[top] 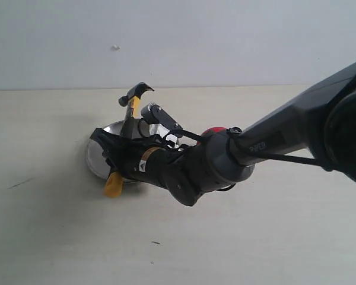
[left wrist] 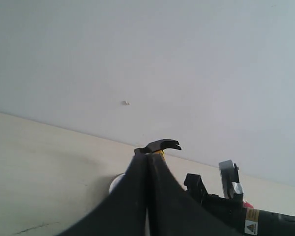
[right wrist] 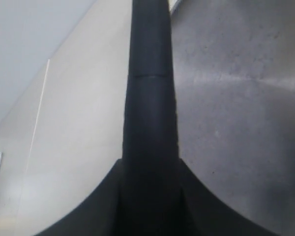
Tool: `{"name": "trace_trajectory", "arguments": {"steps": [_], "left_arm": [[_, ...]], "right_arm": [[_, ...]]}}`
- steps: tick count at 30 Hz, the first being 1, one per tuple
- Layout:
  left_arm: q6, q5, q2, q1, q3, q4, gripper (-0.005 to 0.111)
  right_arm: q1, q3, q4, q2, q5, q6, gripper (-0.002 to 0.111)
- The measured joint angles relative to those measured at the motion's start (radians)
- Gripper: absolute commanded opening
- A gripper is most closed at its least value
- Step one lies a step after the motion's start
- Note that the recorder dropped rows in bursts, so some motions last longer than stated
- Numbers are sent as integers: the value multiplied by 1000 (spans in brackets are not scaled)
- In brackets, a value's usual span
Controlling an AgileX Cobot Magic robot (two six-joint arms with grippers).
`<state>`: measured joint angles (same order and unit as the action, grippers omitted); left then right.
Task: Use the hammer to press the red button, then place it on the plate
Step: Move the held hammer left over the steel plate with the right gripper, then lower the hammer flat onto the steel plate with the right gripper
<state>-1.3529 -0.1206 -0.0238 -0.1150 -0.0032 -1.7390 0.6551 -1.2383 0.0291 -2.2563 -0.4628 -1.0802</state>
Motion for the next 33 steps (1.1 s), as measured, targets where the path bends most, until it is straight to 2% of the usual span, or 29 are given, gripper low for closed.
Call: {"name": "trace_trajectory", "arguments": {"steps": [7,18,26,33], "left_arm": [[0,0,0,0,0,0,1],[0,0,0,0,0,0,1],[0,0,0,0,0,0,1],[0,0,0,0,0,0,1]], "right_arm": [[0,-54,0,-30,103,-12,0],[-6,-56,0,-32,159,-14,0],[-6,-62,0,-32,173,-14,15],[-6,-94,-35,-32,235,-14,16]]}}
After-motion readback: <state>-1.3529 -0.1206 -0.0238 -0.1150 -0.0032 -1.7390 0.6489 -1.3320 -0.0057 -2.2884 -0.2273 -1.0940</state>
